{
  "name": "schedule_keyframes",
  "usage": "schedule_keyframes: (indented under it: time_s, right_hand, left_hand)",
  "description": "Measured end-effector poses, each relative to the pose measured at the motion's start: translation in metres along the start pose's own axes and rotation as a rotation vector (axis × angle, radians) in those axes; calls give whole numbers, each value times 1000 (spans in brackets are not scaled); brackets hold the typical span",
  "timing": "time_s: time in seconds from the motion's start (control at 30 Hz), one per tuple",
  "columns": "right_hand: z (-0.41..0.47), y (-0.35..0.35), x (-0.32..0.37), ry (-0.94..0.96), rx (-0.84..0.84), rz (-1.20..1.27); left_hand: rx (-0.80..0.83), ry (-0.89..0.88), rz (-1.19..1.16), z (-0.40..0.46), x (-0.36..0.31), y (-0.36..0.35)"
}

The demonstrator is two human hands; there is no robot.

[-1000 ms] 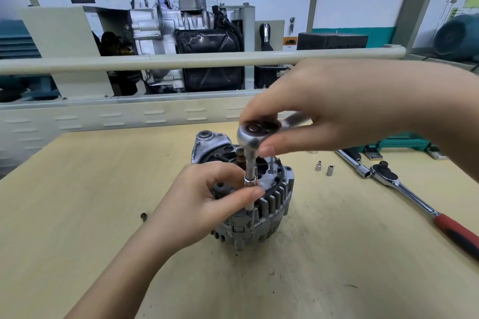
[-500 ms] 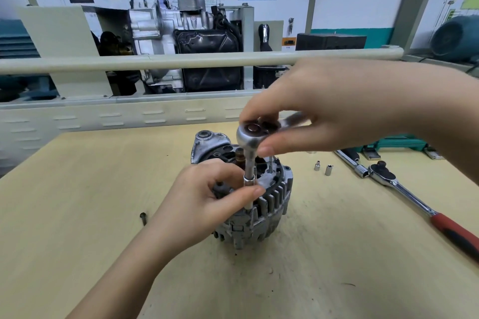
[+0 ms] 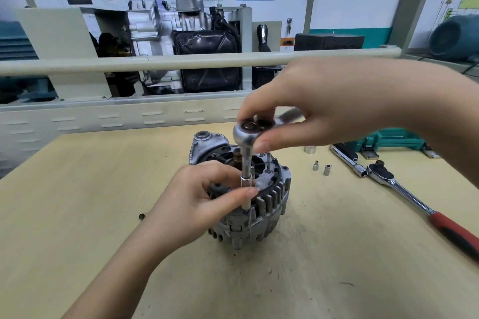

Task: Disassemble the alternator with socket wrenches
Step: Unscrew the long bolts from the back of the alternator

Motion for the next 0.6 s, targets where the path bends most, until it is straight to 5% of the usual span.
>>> schedule_keyframes:
  time_s: [0.37,0.6]
  right_hand:
    - [-1,-1,2,13,29,-2]
    - [1,0,-2,-28,3,-76]
  left_hand:
    - [78,1,-24,-1,-4,-8]
    - [-58,-12,32,0,-5,0]
Point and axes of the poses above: each hand's wrist, its own z-axis towards the middle knuckle, its own y-axis out of the back of the hand, x = y × z, the point moved 10 cm from there along z, towards the middle knuckle, and after that the axes turned 15 degrees about z, right-handed, at the moved point
